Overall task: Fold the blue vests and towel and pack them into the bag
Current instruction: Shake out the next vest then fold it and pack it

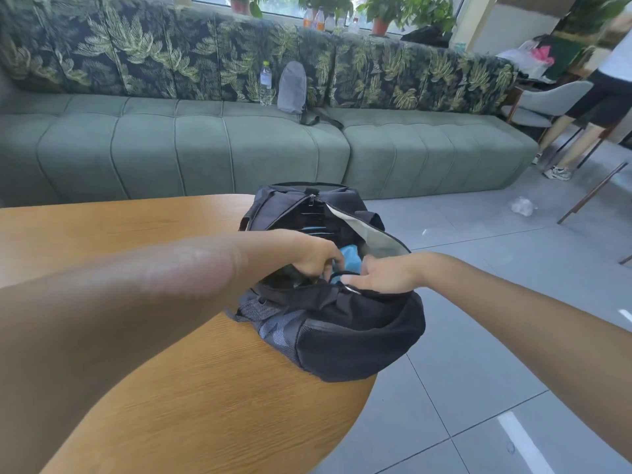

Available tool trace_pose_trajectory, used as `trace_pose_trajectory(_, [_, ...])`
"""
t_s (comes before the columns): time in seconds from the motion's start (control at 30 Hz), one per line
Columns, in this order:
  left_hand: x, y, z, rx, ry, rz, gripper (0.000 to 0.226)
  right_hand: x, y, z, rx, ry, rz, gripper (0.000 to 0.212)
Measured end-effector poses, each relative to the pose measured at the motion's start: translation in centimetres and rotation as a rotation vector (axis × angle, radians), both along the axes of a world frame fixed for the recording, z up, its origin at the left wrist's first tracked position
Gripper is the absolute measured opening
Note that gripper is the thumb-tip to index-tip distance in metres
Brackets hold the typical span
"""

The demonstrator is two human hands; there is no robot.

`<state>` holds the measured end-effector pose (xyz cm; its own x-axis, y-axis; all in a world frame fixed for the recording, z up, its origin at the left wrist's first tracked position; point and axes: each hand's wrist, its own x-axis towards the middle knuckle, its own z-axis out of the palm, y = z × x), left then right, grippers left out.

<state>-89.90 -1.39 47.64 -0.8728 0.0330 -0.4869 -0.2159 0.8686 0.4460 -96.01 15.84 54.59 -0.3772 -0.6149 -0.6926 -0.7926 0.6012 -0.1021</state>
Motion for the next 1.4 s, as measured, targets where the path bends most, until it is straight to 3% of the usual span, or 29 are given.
trace_pose_trajectory(0.07, [0.0,0.1,-0.1,-0.039,-0.016,-0.028,0.057,0.3,0.3,0.3,0.008,-0.019,-0.004,0.056])
trace_pose_trajectory(0.1, [0.0,0.2,-0.2,-0.043,-0.023,-0.038,0.058,0.4,0.4,0.7,0.029,-0.018,0.006,0.06])
trace_pose_trajectory(0.27, [-0.4,1.1,-0.1,-0.067,-0.067,-0.045,0.059,1.6,0.3,2.6,0.23,-0.167,0.056,0.034])
trace_pose_trajectory(0.37, [-0.3,0.8,1.2,-0.055,-0.074,-0.006,0.042,2.6,-0.8,2.0,0.305,-0.269,0.02,0.034])
trace_pose_trajectory(0.47, [0.1,0.2,1.9,0.038,-0.07,0.071,0.034,4.7,-2.0,1.3,0.214,-0.269,0.162,0.017])
trace_pose_trajectory(0.6, [1.5,0.3,2.6,0.074,-0.005,0.068,0.032,5.4,-2.6,0.7,0.043,-0.319,0.339,0.022])
trace_pose_trajectory(0.67, [2.2,0.6,2.5,0.032,0.035,0.035,0.024,5.0,-2.1,0.7,-0.051,-0.446,0.284,0.028])
trace_pose_trajectory(0.77, [3.2,1.4,2.0,-0.057,0.112,0.087,0.032,3.9,-1.6,1.3,-0.134,-0.597,0.132,0.04])
trace_pose_trajectory(0.87, [4.2,1.8,1.9,-0.051,0.22,0.218,0.014,1.6,-2.7,0.8,-0.419,-0.41,-0.053,0.037])
trace_pose_trajectory(0.97, [5.1,1.9,1.7,0.061,0.274,0.379,0.021,-1.1,-4.1,-1.3,-0.663,-0.118,-0.212,0.039])
trace_pose_trajectory(1.1, [5.9,1.8,1.1,0.055,0.343,0.47,0.023,-2.3,-4.3,-4.8,-0.467,-0.145,-0.177,0.03])
trace_pose_trajectory(1.17, [6.1,1.8,0.6,0.053,0.335,0.466,0.023,-2.3,-4.1,-5.7,-0.465,-0.123,-0.192,0.031])
trace_pose_trajectory(1.4, [6.4,2.5,0.0,-0.075,0.311,0.264,0.024,-2.3,-4.0,-5.9,-0.298,-0.003,-0.116,0.018])
